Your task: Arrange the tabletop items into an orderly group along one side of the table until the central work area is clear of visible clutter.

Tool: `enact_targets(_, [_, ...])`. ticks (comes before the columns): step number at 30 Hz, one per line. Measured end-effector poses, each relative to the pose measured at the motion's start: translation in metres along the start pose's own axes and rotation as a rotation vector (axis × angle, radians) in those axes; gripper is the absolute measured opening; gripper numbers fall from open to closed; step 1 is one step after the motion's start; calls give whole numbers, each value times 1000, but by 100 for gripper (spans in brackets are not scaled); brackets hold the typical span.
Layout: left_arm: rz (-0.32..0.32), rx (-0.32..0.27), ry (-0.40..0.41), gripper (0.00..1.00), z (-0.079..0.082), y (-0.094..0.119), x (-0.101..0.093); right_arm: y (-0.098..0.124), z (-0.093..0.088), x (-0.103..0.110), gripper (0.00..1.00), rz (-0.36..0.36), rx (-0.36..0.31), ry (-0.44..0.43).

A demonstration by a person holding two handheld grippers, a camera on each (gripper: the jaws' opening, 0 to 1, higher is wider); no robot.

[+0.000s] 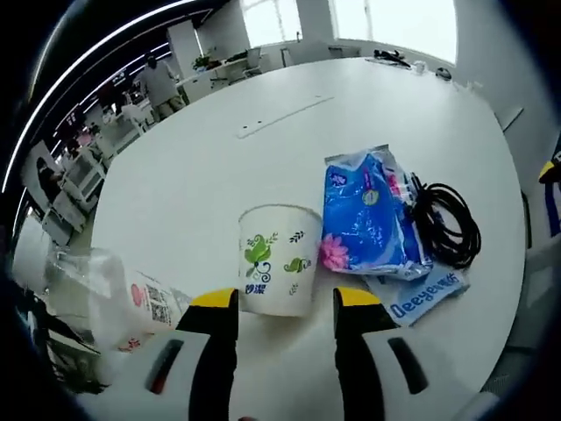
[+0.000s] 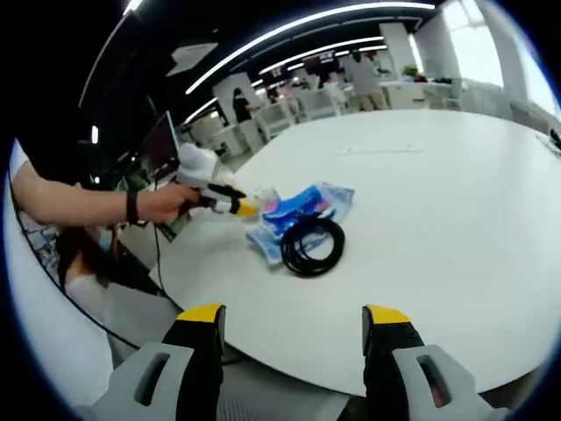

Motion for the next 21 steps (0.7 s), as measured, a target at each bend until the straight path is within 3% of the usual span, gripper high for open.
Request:
enact_targets(2, [-3, 18, -22, 41, 0, -8, 4, 1, 2, -1, 64, -4, -5, -7])
enact_targets(5, [-8, 36, 11, 33, -2, -10, 9, 2, 3, -2, 64, -9, -11, -15])
enact_targets(12, [-19, 58, 60, 33, -4, -6, 9, 2, -1, -5, 64, -17, -5, -28])
enact_targets(21, [18, 46, 62, 33, -11, 19, -2, -2, 0, -4, 63, -3, -8, -22])
Point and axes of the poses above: the point that each gripper's makers call its tool centre point, and the gripper's own axes: y roughly backward along the fingers, x roughly to its left, z roughly out of its top, the point moved 7 cm from there along y, roughly backward along the fingers, and after that the axes turned 9 degrees about x, right-handed, at the moved point
